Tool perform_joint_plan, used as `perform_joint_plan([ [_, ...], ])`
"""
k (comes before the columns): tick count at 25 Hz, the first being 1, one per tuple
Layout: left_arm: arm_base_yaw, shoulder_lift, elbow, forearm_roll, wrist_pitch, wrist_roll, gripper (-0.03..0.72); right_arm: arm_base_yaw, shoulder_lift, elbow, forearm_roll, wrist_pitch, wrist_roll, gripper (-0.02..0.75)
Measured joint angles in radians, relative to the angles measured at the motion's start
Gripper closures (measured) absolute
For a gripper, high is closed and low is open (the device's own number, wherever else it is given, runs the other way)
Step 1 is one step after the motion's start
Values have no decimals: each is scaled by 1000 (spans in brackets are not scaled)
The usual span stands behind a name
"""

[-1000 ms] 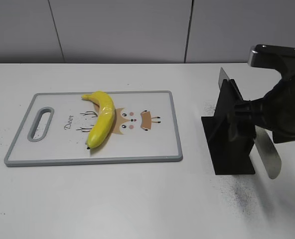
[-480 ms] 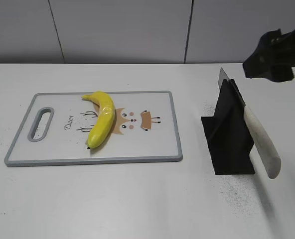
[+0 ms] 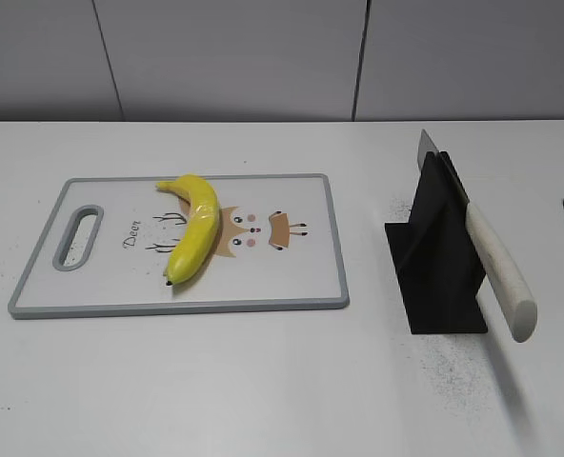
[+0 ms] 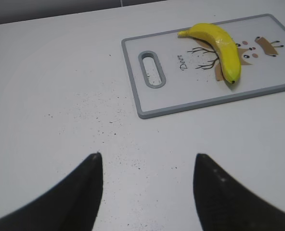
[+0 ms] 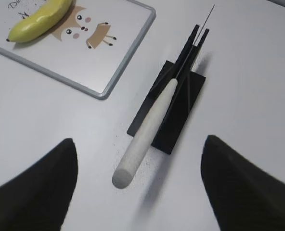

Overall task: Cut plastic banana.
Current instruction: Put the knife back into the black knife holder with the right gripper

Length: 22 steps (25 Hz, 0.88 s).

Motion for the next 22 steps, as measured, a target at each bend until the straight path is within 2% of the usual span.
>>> perform_joint_plan([
  [11, 0, 0, 0, 0, 0, -2, 144, 0, -349, 202, 0, 90, -14, 145],
  [22, 0, 0, 0, 0, 0, -2, 146, 0, -502, 231, 0, 214, -16, 146],
])
